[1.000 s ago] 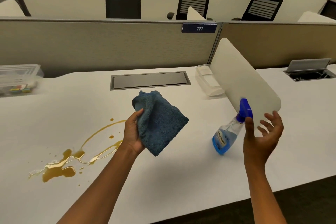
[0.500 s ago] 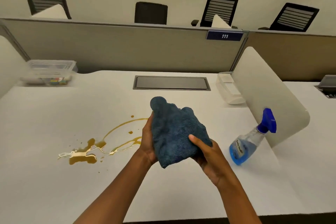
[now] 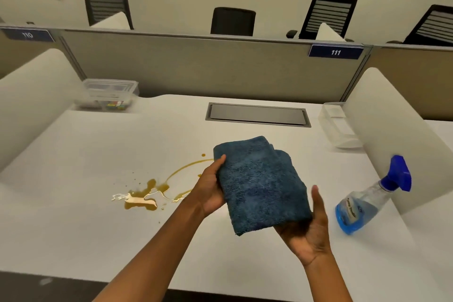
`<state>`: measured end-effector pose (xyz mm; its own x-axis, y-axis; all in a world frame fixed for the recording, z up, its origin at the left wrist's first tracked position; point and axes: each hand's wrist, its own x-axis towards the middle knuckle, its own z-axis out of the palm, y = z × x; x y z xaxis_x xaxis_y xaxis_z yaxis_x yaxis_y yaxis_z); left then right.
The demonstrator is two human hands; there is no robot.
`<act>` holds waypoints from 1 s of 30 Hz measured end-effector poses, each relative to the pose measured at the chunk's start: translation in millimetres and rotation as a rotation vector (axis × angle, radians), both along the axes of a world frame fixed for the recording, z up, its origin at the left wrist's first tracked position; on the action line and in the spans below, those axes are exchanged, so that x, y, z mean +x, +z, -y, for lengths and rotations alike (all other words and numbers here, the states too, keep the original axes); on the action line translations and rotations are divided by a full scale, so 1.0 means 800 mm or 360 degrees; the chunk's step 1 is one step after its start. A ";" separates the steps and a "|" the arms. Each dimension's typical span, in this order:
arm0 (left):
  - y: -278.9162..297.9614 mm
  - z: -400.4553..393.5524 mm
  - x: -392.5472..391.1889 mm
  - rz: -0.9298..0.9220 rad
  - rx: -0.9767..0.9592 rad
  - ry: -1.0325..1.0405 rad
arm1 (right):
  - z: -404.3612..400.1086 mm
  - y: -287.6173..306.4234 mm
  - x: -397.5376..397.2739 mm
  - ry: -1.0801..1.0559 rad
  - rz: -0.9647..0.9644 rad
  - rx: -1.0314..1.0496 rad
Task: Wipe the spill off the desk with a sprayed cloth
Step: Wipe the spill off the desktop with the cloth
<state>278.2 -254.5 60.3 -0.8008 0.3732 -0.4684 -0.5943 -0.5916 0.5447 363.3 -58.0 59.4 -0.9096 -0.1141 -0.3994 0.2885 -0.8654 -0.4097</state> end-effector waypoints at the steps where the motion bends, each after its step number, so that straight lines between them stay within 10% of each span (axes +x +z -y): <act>1: 0.003 0.003 0.000 0.0012 -0.0010 -0.0023 | 0.004 -0.001 0.002 0.0017 0.0025 -0.0071; 16: 0.008 0.089 -0.037 -0.0347 -0.0576 -0.0821 | 0.120 0.001 0.024 -0.0007 0.0131 0.0170; 30: -0.119 0.361 -0.127 -0.1733 -0.2522 -0.0711 | 0.191 -0.015 0.049 -0.0912 0.0268 0.0311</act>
<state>176.9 -543.2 -34.6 -0.9131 0.4074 0.0136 0.3554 0.7793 0.5162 402.9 -210.5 47.7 -0.7275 0.4627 -0.5065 -0.1248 -0.8153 -0.5655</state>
